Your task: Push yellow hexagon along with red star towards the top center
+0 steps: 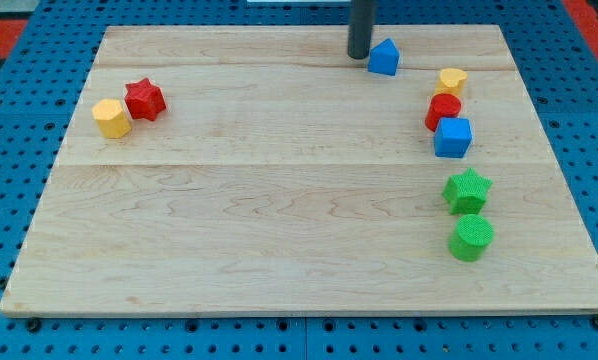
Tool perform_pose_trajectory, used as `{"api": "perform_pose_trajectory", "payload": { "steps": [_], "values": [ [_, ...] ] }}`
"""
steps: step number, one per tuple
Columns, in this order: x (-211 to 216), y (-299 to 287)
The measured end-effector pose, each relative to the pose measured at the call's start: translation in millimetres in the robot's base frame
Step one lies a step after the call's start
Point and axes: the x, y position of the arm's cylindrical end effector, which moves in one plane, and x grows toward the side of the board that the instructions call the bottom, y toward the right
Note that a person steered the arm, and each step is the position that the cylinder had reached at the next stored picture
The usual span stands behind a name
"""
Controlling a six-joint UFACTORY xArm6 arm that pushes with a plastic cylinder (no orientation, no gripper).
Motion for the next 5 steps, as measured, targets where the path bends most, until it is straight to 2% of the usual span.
{"api": "perform_pose_trajectory", "payload": {
  "steps": [1, 2, 3, 4, 5],
  "values": [
    [17.5, 43.1],
    [17.9, 64.0],
    [5.9, 55.6],
    [78.1, -8.0],
    [116.5, -88.0]
  ]
}}
